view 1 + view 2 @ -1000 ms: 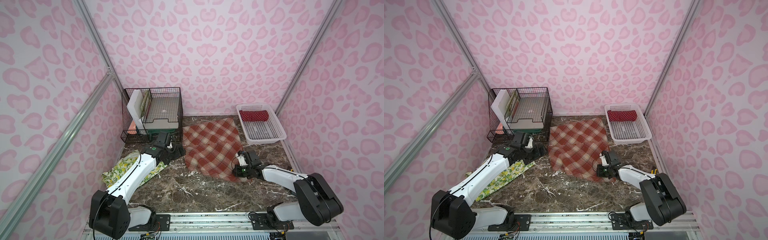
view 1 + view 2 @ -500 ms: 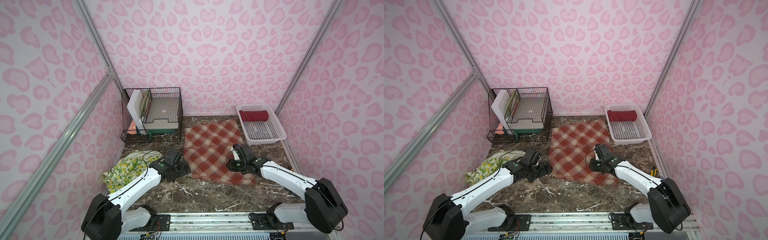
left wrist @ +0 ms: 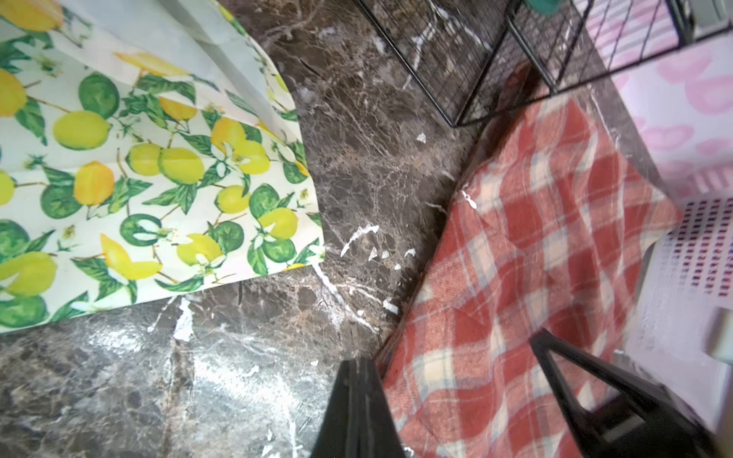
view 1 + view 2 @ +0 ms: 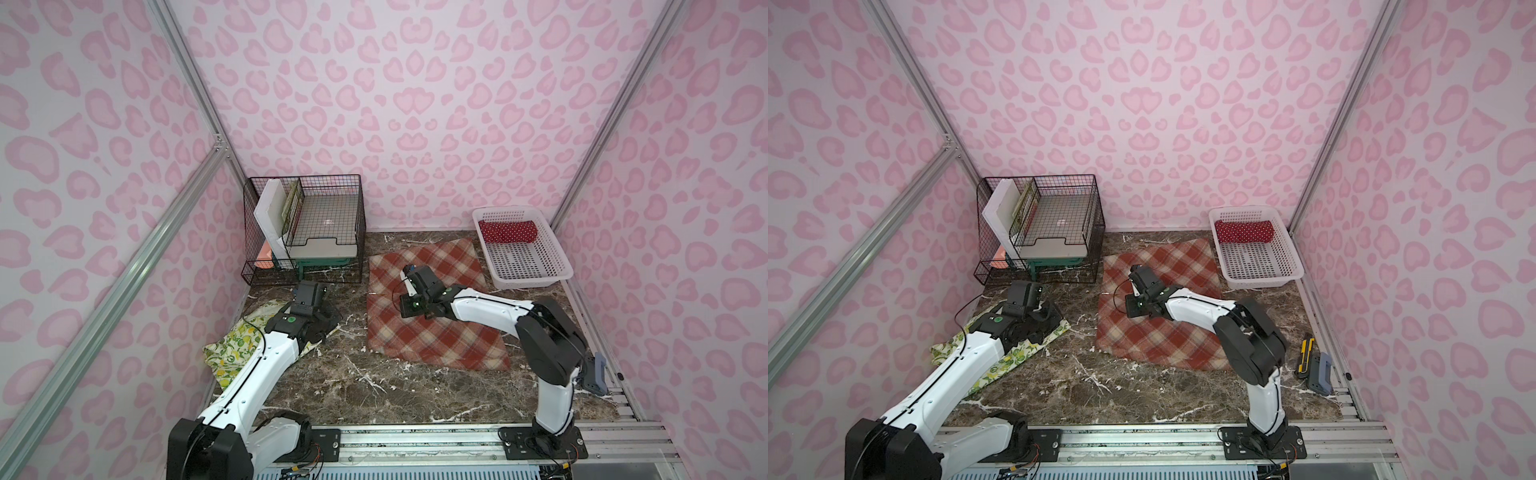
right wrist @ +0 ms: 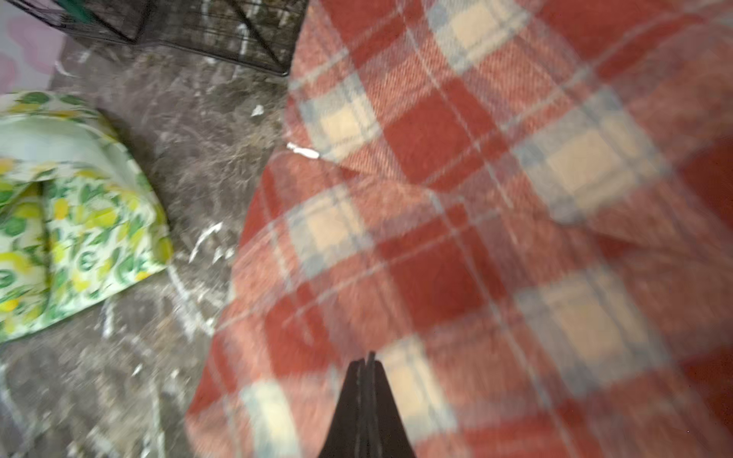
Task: Roll up the skirts
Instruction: Flatten out the skirt at the center of the board.
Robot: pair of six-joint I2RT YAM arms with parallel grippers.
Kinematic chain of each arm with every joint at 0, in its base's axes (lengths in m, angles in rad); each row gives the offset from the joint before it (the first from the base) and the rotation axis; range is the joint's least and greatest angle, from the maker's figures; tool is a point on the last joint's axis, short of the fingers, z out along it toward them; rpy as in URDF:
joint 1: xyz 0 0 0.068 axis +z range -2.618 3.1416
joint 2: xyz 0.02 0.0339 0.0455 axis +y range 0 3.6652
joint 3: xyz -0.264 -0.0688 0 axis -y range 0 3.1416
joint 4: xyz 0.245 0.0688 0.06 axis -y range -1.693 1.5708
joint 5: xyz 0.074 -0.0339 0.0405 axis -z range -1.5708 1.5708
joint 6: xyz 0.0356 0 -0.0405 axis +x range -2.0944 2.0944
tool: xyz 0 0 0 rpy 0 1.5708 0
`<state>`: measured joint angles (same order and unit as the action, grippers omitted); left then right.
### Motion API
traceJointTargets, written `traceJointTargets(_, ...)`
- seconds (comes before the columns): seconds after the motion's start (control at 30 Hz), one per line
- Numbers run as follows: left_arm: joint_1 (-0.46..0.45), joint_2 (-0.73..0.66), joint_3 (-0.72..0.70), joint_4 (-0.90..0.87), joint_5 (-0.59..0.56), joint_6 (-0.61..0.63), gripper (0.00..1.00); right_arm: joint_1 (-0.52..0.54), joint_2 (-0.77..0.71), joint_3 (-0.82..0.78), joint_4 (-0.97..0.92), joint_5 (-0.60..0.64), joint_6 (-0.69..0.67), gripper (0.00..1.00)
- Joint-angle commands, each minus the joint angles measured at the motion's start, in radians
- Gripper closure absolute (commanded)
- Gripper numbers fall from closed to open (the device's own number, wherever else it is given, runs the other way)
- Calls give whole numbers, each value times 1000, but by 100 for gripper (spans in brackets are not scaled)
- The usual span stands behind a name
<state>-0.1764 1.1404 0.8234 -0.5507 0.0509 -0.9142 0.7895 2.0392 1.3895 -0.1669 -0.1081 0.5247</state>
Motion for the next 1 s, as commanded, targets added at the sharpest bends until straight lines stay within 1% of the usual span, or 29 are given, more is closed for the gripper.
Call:
traceJointTargets(0.0, 36, 37, 56, -19, 100, 24, 100, 22, 104, 85, -36, -61, -24, 100)
traceJointTargets(0.07, 37, 46, 82, -40, 107, 39, 100, 49, 104, 50, -30, -62, -9, 100)
traceJointTargets(0.17, 36, 37, 82, -53, 99, 56, 100, 102, 27, -107, 21, -57, 41, 100)
traceJointTargets(0.23, 36, 32, 69, -55, 109, 61, 100, 131, -38, -227, 59, -68, 109, 100)
traceJointTargets(0.33, 36, 38, 26, -43, 159, 52, 100, 175, -117, -352, 125, -111, 208, 100)
traceJointTargets(0.4, 31, 33, -13, -40, 177, 42, 100, 206, -142, -356, 130, -120, 231, 100)
traceJointTargets(0.5, 15, -11, -84, -38, 181, 18, 100, 222, -150, -297, 94, -161, 238, 100)
traceJointTargets(0.57, 2, -59, -123, -50, 168, 7, 100, 218, -185, -248, 39, -155, 200, 100)
traceJointTargets(0.63, -18, -110, -158, -63, 146, 2, 100, 184, -226, -171, -65, -45, 126, 100)
traceJointTargets(0.67, -26, -127, -168, -68, 131, -3, 100, 140, -239, -152, -79, 5, 94, 100)
traceJointTargets(0.73, -34, -141, -175, -64, 114, -8, 100, 28, -223, -101, -106, 48, 36, 100)
traceJointTargets(0.8, -39, -123, -172, -40, 116, -20, 100, -72, -161, -38, -117, 95, -28, 100)
traceJointTargets(0.83, -49, -103, -170, -18, 127, -28, 98, -123, -105, 42, -137, 98, -44, 100)
traceJointTargets(0.9, -90, -49, -163, 25, 137, -49, 96, -195, 2, 139, -162, 94, -63, 100)
traceJointTargets(0.97, -145, 10, -146, 66, 129, -56, 93, -244, 75, 188, -157, 100, -57, 100)
